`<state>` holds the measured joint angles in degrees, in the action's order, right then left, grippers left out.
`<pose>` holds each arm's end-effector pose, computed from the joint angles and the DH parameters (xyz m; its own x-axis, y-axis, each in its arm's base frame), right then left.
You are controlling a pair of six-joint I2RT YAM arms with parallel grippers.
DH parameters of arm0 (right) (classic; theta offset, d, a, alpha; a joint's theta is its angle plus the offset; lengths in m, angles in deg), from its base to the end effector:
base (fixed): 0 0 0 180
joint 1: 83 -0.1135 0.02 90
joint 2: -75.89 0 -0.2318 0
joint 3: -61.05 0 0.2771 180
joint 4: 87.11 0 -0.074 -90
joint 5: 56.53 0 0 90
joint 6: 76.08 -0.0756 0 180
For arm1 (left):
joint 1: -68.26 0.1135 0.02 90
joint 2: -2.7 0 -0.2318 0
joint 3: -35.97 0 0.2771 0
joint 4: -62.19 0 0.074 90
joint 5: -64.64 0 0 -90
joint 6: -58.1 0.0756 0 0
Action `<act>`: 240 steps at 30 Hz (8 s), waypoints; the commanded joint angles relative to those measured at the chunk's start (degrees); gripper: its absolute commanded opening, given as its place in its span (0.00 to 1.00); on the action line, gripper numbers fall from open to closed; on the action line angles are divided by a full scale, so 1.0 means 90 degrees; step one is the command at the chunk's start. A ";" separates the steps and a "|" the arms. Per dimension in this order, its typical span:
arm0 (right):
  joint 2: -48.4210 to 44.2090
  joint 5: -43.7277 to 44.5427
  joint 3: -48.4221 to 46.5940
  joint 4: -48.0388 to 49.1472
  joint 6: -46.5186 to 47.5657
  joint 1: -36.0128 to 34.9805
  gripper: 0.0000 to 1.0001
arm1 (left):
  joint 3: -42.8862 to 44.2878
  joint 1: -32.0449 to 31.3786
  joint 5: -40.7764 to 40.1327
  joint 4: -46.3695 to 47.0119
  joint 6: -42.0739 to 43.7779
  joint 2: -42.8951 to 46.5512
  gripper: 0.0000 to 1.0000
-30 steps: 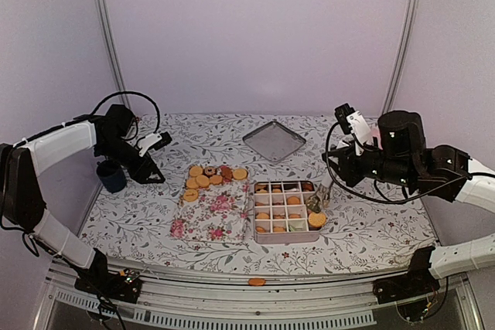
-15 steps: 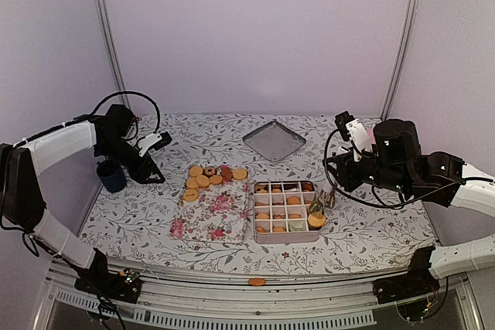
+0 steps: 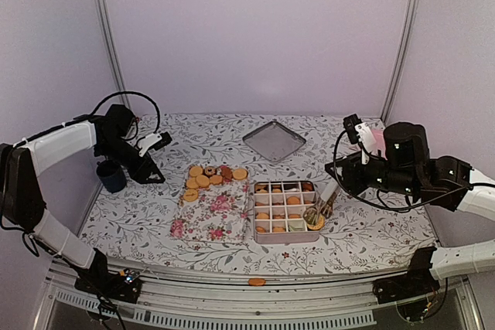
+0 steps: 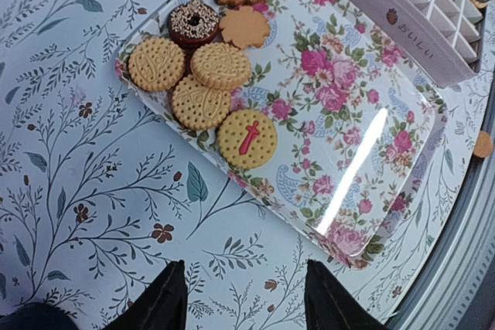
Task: Pack the cookies
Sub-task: Adjust the fake cookies on the plate, then place the clamp on the plate.
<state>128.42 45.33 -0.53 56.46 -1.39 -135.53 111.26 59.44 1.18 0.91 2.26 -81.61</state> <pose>0.1851 0.2160 0.2730 -0.4456 -0.1566 -0.8814 -0.5682 0.8103 0.1433 0.3095 -0.0822 0.1674 -0.6092 0.6029 -0.5151 0.7591 0.6314 -0.1588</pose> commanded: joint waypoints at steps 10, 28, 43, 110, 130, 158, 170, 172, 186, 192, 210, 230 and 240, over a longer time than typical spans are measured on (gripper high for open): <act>0.0118 -0.0152 0.0022 -0.0065 -0.0159 0.0037 0.31 | -0.0042 0.0061 0.0061 -0.0054 0.0073 0.0120 0.52; 0.0773 -0.0441 -0.0968 -0.0357 0.1188 0.0032 0.09 | 0.0026 0.0058 0.0085 -0.0057 0.0053 0.0096 0.53; 0.0888 -0.1206 -0.1204 -0.0573 0.1633 0.0038 0.17 | 0.0075 0.0061 0.0079 -0.0084 0.0053 0.0049 0.53; 0.0653 -0.1304 -0.1256 -0.0339 0.1528 0.0202 0.01 | -0.0042 0.0058 0.0081 -0.0117 0.0097 0.0114 0.52; 0.0512 -0.0943 -0.0896 -0.0486 0.1481 0.0255 0.00 | 0.0001 0.0062 0.0090 -0.0124 0.0063 0.0084 0.52; 0.1172 -0.0737 -0.1114 -0.0479 0.1507 0.0339 0.03 | -0.0132 0.0054 0.0088 -0.0069 0.0082 0.0099 0.52; 0.0628 -0.1106 -0.1506 -0.0329 0.1338 0.0331 0.08 | -0.0141 0.0061 0.0099 -0.0082 0.0102 0.0124 0.52; 0.0559 -0.1114 -0.1401 -0.0370 0.1281 0.0330 0.08 | -0.0131 0.0056 0.0093 -0.0092 0.0102 0.0129 0.52; 0.0303 -0.0892 -0.1198 -0.0862 0.1115 0.0331 0.00 | -0.0077 0.0062 0.0114 -0.0117 0.0102 0.0091 0.52; 0.0357 -0.0727 -0.1211 -0.1068 0.1162 0.0330 0.00 | -0.0091 0.0060 0.0096 -0.0114 0.0117 0.0098 0.52; 0.0679 -0.0451 -0.1104 -0.1158 0.1268 0.0349 0.00 | -0.0121 0.0060 0.0122 -0.0085 0.0112 0.0041 0.52; 0.0886 -0.0799 -0.1989 -0.0837 0.1396 0.0417 0.00 | -0.0106 0.0056 0.0192 -0.0060 0.0078 0.0069 0.52; 0.2167 -0.2982 -0.1947 0.2456 0.0641 0.0409 0.02 | 0.0148 0.0054 0.0729 -0.0018 -0.0115 0.0331 0.77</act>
<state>141.97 29.53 -18.35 60.33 9.41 -132.06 110.67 59.44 4.00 0.91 1.23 -81.07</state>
